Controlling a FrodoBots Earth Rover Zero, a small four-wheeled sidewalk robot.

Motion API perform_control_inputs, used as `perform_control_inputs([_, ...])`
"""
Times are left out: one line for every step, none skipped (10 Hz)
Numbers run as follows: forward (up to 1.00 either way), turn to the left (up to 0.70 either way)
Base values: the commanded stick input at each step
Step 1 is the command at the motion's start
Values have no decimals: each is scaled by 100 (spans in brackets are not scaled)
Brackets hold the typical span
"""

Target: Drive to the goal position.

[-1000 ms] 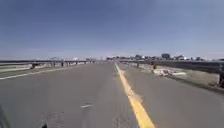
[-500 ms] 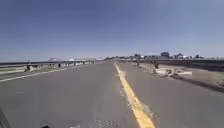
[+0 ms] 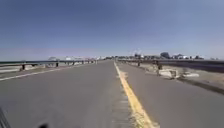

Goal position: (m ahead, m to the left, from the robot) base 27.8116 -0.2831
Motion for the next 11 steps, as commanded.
perform_control_inputs([85,0])
perform_control_inputs([85,0])
perform_control_inputs([85,0])
perform_control_inputs([85,0])
perform_control_inputs([85,0])
perform_control_inputs([85,0])
perform_control_inputs([85,0])
perform_control_inputs([85,0])
perform_control_inputs([85,0])
perform_control_inputs([85,0])
perform_control_inputs([85,0])
